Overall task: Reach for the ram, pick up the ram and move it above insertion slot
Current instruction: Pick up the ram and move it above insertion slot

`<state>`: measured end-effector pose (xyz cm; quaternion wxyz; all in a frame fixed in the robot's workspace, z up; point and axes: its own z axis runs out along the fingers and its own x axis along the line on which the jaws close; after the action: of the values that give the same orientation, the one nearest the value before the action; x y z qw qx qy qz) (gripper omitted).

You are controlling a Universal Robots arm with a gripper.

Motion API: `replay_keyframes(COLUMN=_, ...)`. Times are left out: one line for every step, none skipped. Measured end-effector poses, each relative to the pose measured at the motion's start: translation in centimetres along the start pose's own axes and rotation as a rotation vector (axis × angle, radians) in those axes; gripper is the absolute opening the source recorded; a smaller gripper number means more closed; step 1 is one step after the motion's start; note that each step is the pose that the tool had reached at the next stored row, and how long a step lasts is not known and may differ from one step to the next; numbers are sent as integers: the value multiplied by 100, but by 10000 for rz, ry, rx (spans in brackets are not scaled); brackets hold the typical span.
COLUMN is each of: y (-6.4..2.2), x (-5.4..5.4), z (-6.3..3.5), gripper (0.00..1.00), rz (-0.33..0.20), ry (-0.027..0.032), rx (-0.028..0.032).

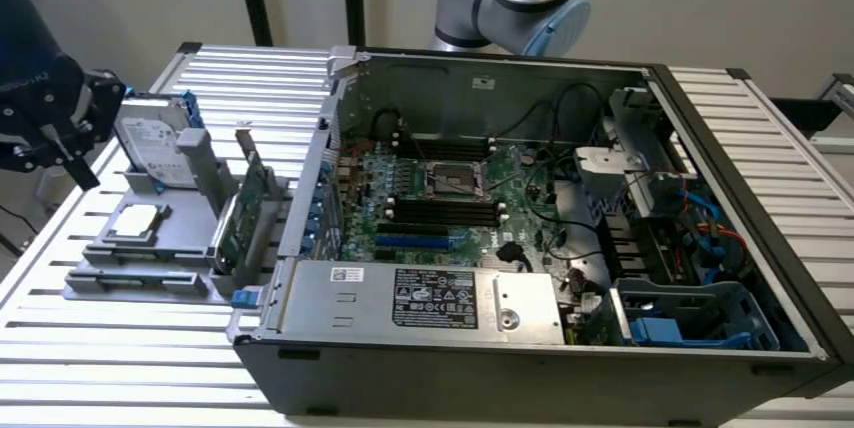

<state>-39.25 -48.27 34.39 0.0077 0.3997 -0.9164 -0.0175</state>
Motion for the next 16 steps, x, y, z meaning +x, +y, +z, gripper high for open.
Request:
replay_keyframes(y=0, x=0, z=0, gripper=11, rz=-180, ry=7, rx=0)
replay_keyframes(y=0, x=0, z=1, gripper=11, rz=-360, ry=13, rx=0)
replay_keyframes(y=0, x=0, z=2, gripper=11, rz=-539, ry=20, rx=0)
replay_keyframes(y=0, x=0, z=2, gripper=11, rz=-719, ry=27, rx=1)
replay_keyframes(y=0, x=0, z=3, gripper=11, rz=-897, ry=34, rx=0)
replay_keyframes(y=0, x=0, z=3, gripper=11, rz=-1078, ry=41, rx=0)
replay_keyframes(y=0, x=0, z=4, gripper=11, rz=-1275, ry=48, rx=0)
replay_keyframes(y=0, x=0, z=4, gripper=11, rz=-1454, ry=56, rx=0)
replay_keyframes(y=0, x=0, z=5, gripper=11, rz=-1629, ry=62, rx=0)
replay_keyframes(y=0, x=0, z=5, gripper=11, rz=-1813, ry=69, rx=0)
replay_keyframes(y=0, x=0, z=6, gripper=11, rz=-1993, ry=76, rx=0)
replay_keyframes(y=0, x=0, z=7, gripper=11, rz=-2172, ry=83, rx=0)
replay_keyframes(y=0, x=0, z=7, gripper=11, rz=-2352, ry=90, rx=0)
replay_keyframes(y=0, x=0, z=8, gripper=11, rz=-2533, ry=96, rx=0)
replay_keyframes(y=0, x=0, z=8, gripper=11, rz=-2723, ry=104, rx=0)
replay_keyframes(y=0, x=0, z=9, gripper=11, rz=-2903, ry=111, rx=0)
